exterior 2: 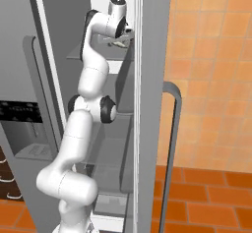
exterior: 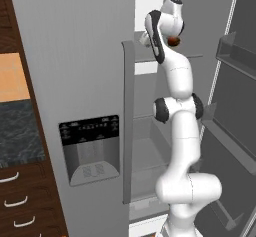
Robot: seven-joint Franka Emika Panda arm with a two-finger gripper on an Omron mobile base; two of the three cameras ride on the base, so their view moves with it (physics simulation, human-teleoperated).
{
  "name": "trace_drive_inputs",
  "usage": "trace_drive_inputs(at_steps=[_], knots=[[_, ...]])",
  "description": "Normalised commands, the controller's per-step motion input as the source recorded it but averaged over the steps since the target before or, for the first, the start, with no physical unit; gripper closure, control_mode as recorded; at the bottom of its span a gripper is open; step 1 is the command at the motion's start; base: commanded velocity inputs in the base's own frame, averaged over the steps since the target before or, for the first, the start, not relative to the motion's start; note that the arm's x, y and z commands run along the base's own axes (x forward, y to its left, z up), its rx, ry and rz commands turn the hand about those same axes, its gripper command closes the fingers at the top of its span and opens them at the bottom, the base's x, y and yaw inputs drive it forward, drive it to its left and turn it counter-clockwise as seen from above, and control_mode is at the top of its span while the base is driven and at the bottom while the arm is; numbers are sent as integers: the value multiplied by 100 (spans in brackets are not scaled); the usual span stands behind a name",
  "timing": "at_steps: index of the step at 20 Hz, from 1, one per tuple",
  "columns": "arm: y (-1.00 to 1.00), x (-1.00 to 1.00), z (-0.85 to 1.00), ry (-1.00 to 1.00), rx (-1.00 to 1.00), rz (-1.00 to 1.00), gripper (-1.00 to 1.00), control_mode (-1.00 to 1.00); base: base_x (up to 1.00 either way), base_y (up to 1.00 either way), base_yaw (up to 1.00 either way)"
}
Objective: Place one bell pepper and one fish in each tupperware on the nearby counter, to pack two identical lunches.
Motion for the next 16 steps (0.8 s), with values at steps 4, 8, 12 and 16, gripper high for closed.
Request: trace_drive_inputs(at_steps=[4, 8, 12, 16], knots=[[23, -47, -48, 26, -3, 0, 100, -100, 0, 0, 0], [32, -94, -34, 3, -5, 0, 100, -100, 0, 0, 0], [5, -100, -13, -9, -3, 0, 100, -100, 0, 0, 0], [0, -100, 8, 0, 0, 0, 100, -100, 0, 0, 0]])
